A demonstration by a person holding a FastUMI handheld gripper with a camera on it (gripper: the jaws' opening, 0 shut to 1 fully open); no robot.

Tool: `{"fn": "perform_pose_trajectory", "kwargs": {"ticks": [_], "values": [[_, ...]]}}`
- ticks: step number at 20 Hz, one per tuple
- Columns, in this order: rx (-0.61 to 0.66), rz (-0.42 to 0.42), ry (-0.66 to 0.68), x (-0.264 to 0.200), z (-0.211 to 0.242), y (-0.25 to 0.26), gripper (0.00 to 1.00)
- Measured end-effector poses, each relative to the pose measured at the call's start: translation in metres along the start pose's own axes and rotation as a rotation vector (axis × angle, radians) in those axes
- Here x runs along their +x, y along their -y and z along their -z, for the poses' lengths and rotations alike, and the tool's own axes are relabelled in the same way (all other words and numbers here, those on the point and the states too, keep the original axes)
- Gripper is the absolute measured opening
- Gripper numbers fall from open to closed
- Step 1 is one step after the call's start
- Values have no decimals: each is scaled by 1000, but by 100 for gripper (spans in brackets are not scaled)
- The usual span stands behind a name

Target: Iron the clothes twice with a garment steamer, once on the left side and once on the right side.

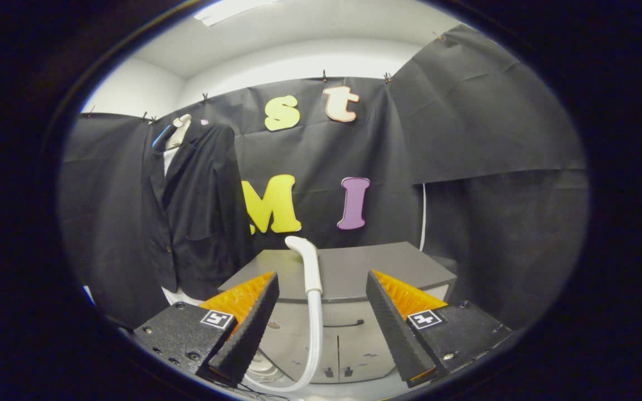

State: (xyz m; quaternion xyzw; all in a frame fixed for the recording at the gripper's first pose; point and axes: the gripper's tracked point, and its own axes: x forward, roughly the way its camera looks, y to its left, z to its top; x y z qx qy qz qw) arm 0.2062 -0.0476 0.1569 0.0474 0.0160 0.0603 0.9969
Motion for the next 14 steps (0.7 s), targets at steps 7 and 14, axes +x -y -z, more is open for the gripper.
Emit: {"fn": "perform_pose_trajectory", "kwargs": {"ticks": [7, 14], "values": [[26, -142, -127, 117, -17, 0, 98], [61, -246, -335, 206, 22, -7, 98]]}}
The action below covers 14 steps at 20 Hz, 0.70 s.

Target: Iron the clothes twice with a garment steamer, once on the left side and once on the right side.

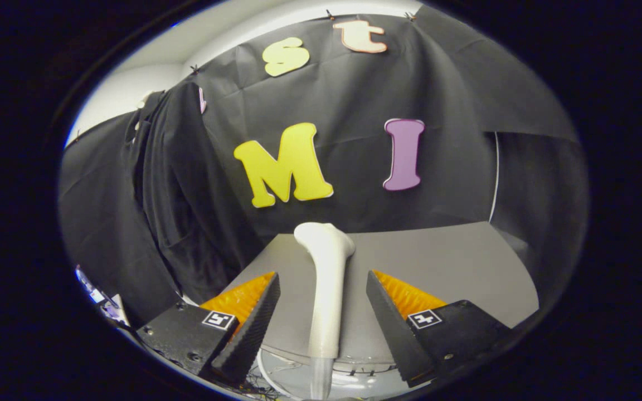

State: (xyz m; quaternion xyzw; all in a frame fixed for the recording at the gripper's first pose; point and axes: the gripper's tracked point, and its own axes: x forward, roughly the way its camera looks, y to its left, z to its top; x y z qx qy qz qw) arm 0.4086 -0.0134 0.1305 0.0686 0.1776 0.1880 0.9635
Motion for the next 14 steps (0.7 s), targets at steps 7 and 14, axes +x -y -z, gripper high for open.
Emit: {"fn": "perform_pose_trajectory", "kwargs": {"ticks": [7, 14], "values": [[29, -40, -192, 48, 20, 10, 93], [165, -109, -306, 70, 36, 3, 63]]}}
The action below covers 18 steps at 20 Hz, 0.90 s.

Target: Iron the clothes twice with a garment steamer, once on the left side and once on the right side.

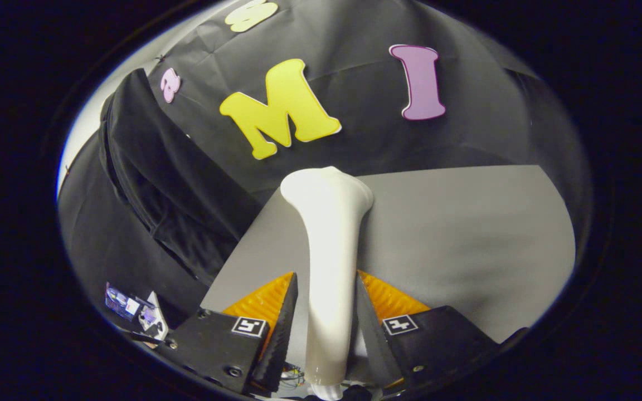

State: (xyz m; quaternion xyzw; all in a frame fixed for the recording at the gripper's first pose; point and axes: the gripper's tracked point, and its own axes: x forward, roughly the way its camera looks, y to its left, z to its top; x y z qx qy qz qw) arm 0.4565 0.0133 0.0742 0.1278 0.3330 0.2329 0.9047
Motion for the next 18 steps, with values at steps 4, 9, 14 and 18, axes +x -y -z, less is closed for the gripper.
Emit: {"fn": "perform_pose_trajectory", "kwargs": {"ticks": [4, 9, 14, 18], "values": [[61, -53, 0, -5, 2, 5, 42], [84, -54, 38, -9, -3, 5, 39], [55, -22, 124, -41, -6, -14, 38], [46, -5, 230, -81, -14, -52, 38]]}}
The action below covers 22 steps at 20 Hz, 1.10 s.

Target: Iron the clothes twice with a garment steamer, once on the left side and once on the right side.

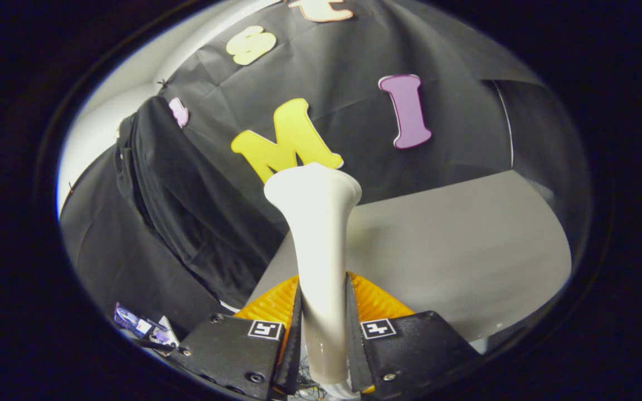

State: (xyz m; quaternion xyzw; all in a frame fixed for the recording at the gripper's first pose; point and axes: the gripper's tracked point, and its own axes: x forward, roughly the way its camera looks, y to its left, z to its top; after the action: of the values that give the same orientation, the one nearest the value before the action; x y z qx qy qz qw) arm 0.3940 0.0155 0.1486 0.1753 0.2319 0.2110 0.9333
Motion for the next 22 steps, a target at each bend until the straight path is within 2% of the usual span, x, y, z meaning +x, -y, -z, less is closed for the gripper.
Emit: {"fn": "perform_pose_trajectory", "kwargs": {"ticks": [3, 12, 16, 22], "values": [[-12, 28, 101, -28, -11, -34, 38], [-174, 161, 333, -99, -22, -163, 38], [-226, 240, 410, -103, -29, -212, 38], [-312, 271, 488, -88, -43, -291, 38]]}}
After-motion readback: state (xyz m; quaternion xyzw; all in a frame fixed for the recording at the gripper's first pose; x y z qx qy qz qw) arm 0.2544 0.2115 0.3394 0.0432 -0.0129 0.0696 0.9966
